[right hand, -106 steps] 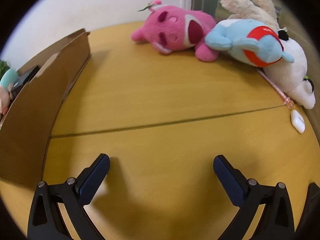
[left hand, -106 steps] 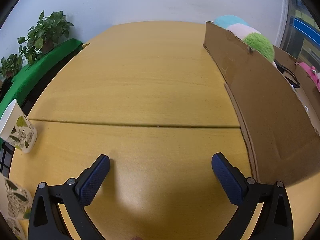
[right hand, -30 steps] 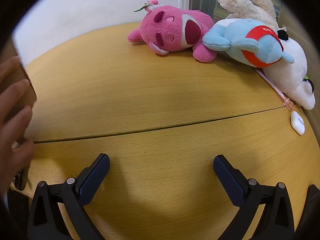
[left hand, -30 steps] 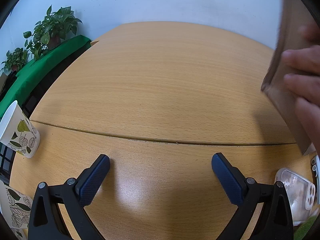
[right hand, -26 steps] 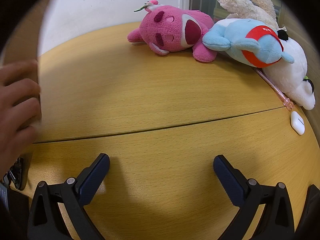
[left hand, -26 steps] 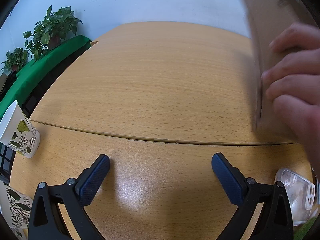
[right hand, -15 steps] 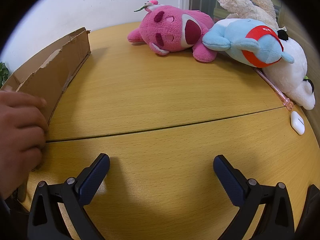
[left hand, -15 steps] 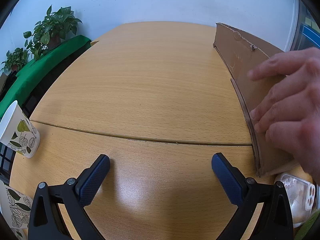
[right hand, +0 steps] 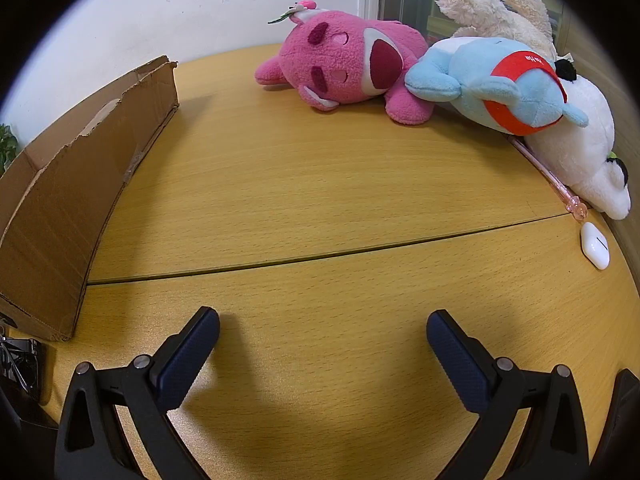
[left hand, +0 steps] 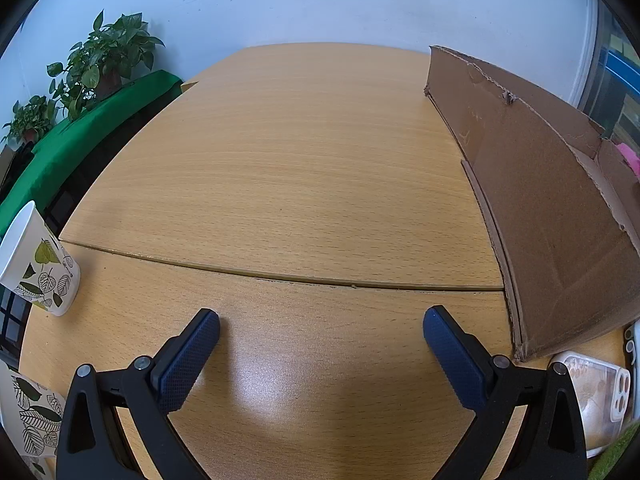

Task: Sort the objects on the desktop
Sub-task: 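Grasp the pink-and-teal plush pig with the left gripper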

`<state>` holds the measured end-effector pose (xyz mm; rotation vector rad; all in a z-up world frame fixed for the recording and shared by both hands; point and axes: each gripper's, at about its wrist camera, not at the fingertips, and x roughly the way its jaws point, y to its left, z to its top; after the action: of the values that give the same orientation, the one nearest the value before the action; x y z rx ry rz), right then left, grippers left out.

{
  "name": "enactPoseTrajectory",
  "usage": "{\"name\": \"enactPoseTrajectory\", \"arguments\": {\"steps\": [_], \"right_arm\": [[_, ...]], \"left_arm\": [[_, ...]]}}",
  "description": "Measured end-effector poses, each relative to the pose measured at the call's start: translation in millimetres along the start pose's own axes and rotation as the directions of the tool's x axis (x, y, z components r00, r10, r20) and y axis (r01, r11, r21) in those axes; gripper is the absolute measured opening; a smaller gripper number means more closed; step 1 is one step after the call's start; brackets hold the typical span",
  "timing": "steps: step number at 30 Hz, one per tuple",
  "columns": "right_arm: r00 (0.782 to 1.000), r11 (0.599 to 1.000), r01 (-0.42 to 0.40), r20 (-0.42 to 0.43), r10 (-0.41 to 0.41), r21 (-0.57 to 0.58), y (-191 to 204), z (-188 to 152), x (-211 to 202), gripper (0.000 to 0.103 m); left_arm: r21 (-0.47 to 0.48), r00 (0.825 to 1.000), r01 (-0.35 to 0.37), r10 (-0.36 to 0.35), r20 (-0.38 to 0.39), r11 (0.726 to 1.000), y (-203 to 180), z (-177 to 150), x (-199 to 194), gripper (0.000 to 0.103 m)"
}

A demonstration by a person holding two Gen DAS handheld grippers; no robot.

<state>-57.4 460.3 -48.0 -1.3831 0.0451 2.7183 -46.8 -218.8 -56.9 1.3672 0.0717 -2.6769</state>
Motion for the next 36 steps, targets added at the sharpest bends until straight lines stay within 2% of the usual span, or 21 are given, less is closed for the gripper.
{"name": "enactPoseTrajectory", "arguments": {"steps": [9,14,17,18,19,20,21,22,23,24,25,26,27,28,30,32,34,36], "right_arm": [[1.0,1.0,0.014,-0.005,-0.014,0.024,0,4,4,0.103],[0.993,1.0,-0.004,-0.116,0.005,0.01,1,-23,-24,0.103],[0.999,0.999,-0.046,-0.026,0.046,0.004,6,-50,-82,0.103],[0.997,0.997,-0.072,0.013,0.072,-0.002,9,-56,-106,0.103],[0.994,0.995,-0.097,0.047,0.097,-0.007,14,-60,-128,0.103],[0.989,0.992,-0.122,0.085,0.123,-0.015,21,-63,-152,0.103],[0.981,0.989,-0.147,0.122,0.149,-0.029,31,-65,-175,0.103],[0.972,0.984,-0.173,0.152,0.178,-0.045,42,-66,-193,0.103],[0.958,0.975,-0.211,0.181,0.221,-0.071,59,-66,-210,0.103],[0.943,0.961,-0.257,0.192,0.273,-0.102,79,-66,-224,0.103],[0.928,0.944,-0.3,0.189,0.322,-0.135,98,-68,-235,0.103],[0.907,0.916,-0.355,0.166,0.386,-0.187,124,-71,-243,0.103],[0.896,0.898,-0.382,0.148,0.418,-0.219,144,-71,-246,0.103],[0.875,0.863,-0.426,0.117,0.469,-0.272,169,-78,-249,0.103],[0.826,0.783,-0.521,0.031,0.563,-0.34,214,-99,-249,0.103],[0.767,0.698,-0.621,-0.094,0.635,-0.357,252,-123,-236,0.103],[0.733,0.647,-0.672,-0.2,0.651,-0.36,281,-145,-221,0.101],[0.722,0.634,-0.69,-0.261,0.641,-0.349,297,-156,-205,0.1]], "left_arm": [[-0.001,1.0,0.0,0.0,0.0,1.0,0,0,0,0.103],[-0.005,1.0,-0.001,0.001,0.0,1.0,0,1,0,0.103],[-0.004,1.0,-0.002,0.002,-0.006,1.0,-2,3,2,0.103],[-0.003,0.999,0.002,-0.003,-0.037,1.0,-3,1,-1,0.102],[-0.014,0.997,0.009,-0.01,-0.071,1.0,-4,-3,-8,0.099],[-0.032,0.998,0.017,-0.019,-0.062,0.999,-8,-8,-21,0.087],[-0.059,0.999,0.049,-0.05,-0.016,0.997,-9,-15,-44,0.081],[-0.076,0.996,0.087,-0.086,0.025,0.993,-12,-20,-67,0.081],[-0.09,0.989,0.139,-0.134,0.068,0.986,-17,-27,-94,0.086],[-0.096,0.978,0.194,-0.185,0.101,0.976,-23,-33,-119,0.096],[-0.091,0.964,0.249,-0.239,0.115,0.964,-32,-40,-142,0.101],[-0.075,0.952,0.294,-0.284,0.117,0.953,-42,-46,-160,0.103],[-0.042,0.929,0.359,-0.352,0.116,0.932,-57,-55,-180,0.103],[-0.025,0.914,0.397,-0.392,0.108,0.918,-68,-59,-187,0.103],[-0.005,0.874,0.485,-0.484,0.043,0.875,-93,-72,-193,0.103],[-0.02,0.834,0.548,-0.548,-0.054,0.836,-118,-89,-182,0.103],[-0.042,0.823,0.553,-0.554,-0.124,0.832,-133,-104,-164,0.101],[-0.062,0.806,0.556,-0.556,-0.201,0.829,-146,-122,-147,0.092]]}}
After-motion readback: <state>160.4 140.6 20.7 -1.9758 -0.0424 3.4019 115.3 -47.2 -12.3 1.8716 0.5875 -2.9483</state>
